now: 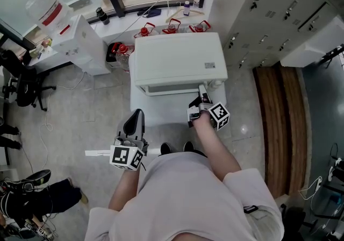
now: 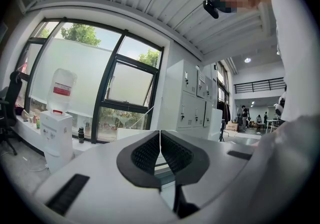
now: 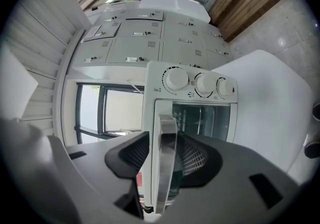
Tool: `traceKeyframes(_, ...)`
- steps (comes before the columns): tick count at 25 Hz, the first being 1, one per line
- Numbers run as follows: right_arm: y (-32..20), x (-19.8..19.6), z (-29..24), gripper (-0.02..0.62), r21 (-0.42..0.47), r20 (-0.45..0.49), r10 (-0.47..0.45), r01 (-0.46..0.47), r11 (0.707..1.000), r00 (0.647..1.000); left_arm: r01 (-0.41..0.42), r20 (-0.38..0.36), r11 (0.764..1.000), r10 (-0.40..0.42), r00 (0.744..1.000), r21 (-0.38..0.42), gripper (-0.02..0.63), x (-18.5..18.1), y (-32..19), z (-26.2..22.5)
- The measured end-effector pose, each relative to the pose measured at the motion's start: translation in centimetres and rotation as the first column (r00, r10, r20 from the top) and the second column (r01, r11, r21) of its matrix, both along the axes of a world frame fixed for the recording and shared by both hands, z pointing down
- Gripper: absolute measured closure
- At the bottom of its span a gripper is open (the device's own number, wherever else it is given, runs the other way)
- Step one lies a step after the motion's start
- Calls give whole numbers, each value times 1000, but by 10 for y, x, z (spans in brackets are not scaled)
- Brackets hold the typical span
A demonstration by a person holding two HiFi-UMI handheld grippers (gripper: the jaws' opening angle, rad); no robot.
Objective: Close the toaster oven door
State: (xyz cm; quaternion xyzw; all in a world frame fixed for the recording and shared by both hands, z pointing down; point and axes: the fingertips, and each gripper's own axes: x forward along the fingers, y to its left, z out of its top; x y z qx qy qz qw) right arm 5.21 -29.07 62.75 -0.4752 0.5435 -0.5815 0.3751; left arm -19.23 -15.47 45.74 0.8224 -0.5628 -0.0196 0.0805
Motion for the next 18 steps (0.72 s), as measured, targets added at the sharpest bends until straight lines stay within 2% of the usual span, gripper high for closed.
traceKeyframes(6,25,3,-1,439,-5,-17,-17,17,1000,1000,2,-5,1000,-2,1000,11,584,2,3,-3)
traceKeyframes(9,38,4,-18,444,48,-51,-45,47,998,998,3,-6,1000,-3,1000,16,584,3,5,-3)
traceKeyframes(14,51,9,-72,453,210,-206,-86,130,969,975,3,-14,1000,-2,1000,27,584,6,10,-4)
traceKeyframes(16,57,10,-92,468,268,-310,-83,171,948,947,-1,-14,1000,1,1000,30,584,6,12,-4)
traceKeyframes(18,62,9,-111,486,312,-435,-76,230,922,897,-5,-13,1000,5,1000,31,584,6,13,-4)
